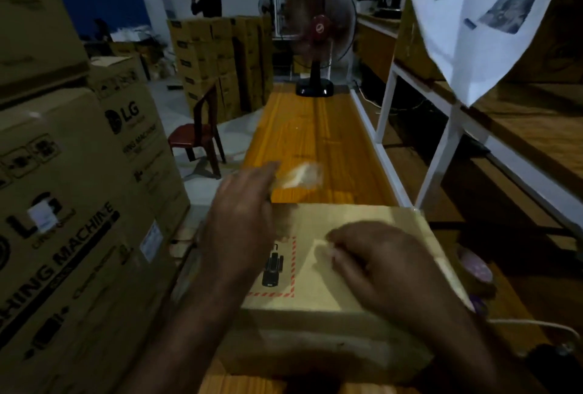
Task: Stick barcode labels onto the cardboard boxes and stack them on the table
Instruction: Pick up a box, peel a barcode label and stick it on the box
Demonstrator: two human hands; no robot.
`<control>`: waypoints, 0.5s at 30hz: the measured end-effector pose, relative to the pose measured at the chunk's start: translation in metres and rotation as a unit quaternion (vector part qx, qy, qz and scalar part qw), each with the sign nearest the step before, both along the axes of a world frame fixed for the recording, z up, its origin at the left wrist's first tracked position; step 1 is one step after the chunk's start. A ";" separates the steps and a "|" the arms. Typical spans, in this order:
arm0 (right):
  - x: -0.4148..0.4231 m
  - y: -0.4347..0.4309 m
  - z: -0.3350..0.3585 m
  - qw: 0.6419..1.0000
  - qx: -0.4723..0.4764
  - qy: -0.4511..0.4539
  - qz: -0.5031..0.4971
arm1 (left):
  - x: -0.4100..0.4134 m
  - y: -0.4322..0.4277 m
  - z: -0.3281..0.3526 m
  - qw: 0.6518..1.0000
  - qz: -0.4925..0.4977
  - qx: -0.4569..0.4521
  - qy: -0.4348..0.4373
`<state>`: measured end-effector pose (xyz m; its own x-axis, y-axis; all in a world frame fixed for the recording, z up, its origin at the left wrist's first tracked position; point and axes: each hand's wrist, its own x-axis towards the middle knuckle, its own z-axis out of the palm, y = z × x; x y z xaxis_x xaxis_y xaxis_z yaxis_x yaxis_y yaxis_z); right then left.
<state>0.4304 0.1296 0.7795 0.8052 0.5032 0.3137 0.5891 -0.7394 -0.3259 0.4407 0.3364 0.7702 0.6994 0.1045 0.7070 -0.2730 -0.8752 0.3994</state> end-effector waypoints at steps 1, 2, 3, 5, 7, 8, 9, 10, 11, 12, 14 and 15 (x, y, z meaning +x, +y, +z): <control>-0.011 0.009 0.005 0.996 -0.070 0.047 0.018 | 0.000 0.001 -0.006 0.999 -0.006 0.022 0.030; -0.020 0.016 0.009 0.986 -0.133 0.096 0.029 | 0.002 0.003 -0.008 0.998 -0.010 0.039 0.053; -0.026 0.022 0.011 0.975 -0.182 0.126 0.033 | 0.005 0.003 -0.009 0.996 -0.010 0.050 0.072; -0.026 0.030 0.010 0.966 -0.217 0.140 0.013 | 0.008 0.001 -0.006 0.994 -0.009 0.054 0.099; -0.014 0.031 0.005 0.969 -0.208 0.127 -0.036 | 0.010 -0.002 -0.004 0.993 -0.006 0.062 0.105; -0.010 0.034 0.003 0.969 -0.209 0.120 -0.055 | 0.010 -0.004 -0.005 0.992 -0.001 0.073 0.105; -0.009 0.038 0.004 0.970 -0.211 0.110 -0.052 | 0.011 -0.005 -0.005 0.991 0.005 0.083 0.106; -0.011 0.042 0.003 0.968 -0.222 0.108 -0.032 | 0.012 -0.006 -0.006 0.990 0.009 0.091 0.110; -0.016 0.044 0.000 0.966 -0.236 0.107 0.001 | 0.014 -0.006 -0.006 0.988 0.012 0.094 0.119; -0.022 0.045 -0.001 0.963 -0.250 0.088 0.036 | 0.016 -0.006 -0.007 0.987 0.014 0.096 0.131; -0.030 0.037 0.000 0.967 -0.245 0.037 0.056 | 0.017 -0.005 -0.008 0.983 0.016 0.098 0.153; -0.028 0.030 0.001 0.969 -0.240 0.043 0.045 | 0.016 -0.005 -0.008 0.983 0.017 0.099 0.156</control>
<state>0.4021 0.1595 0.7809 0.7642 0.6437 -0.0402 0.6440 -0.7650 -0.0070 0.4569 0.3312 0.7621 0.8841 0.0139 0.4671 -0.1331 -0.9507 0.2801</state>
